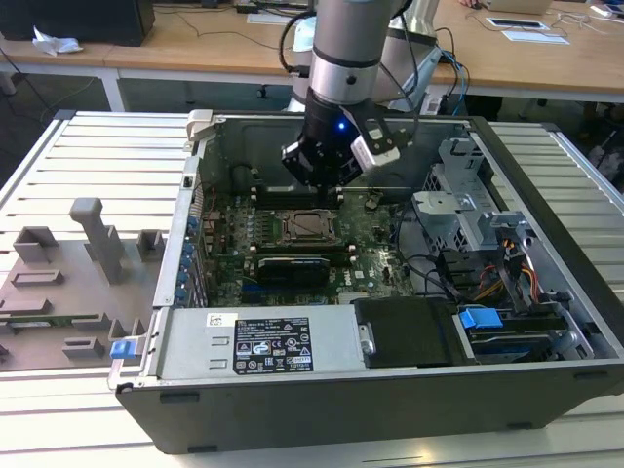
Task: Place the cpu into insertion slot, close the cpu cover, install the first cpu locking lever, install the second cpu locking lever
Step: 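Install the first cpu locking lever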
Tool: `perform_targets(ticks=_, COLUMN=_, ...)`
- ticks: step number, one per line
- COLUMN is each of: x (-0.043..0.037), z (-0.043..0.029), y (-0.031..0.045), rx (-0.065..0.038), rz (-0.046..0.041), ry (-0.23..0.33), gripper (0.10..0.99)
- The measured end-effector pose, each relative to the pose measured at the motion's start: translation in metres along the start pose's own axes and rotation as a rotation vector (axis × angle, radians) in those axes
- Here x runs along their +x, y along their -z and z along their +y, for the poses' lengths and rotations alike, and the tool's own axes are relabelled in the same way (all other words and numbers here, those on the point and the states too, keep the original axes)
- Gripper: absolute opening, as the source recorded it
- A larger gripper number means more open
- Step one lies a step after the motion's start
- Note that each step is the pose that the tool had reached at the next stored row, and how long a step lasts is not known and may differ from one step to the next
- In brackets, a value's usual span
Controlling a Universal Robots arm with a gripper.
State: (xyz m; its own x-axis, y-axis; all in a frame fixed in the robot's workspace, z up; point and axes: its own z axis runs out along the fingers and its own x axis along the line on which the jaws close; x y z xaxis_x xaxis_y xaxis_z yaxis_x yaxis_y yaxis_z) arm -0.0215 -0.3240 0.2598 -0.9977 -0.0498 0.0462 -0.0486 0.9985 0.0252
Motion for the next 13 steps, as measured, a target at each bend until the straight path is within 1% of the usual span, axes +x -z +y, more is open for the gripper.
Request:
perform_targets(ticks=3, x=0.0007, z=0.0004, y=0.0156, rx=0.0, rz=0.0001, ry=0.0, gripper=0.106)
perform_targets(ticks=4, x=0.0009, z=0.0005, y=0.0196, rx=0.0, rz=0.0001, ry=0.0, gripper=0.106)
perform_targets(ticks=5, x=0.001, z=0.0006, y=0.0219, rx=0.0, rz=0.0001, ry=0.0, gripper=0.106)
perform_targets(ticks=6, x=0.0012, z=0.0007, y=0.0267, rx=0.0, rz=0.0, ry=0.0, gripper=0.106)
perform_targets(ticks=8, x=0.0014, z=0.0008, y=0.0296, rx=0.0, rz=0.0001, ry=0.0, gripper=0.106)
perform_targets(ticks=13, x=0.0014, z=0.0008, y=0.0301, rx=0.0, rz=0.0, ry=0.0, gripper=0.106)
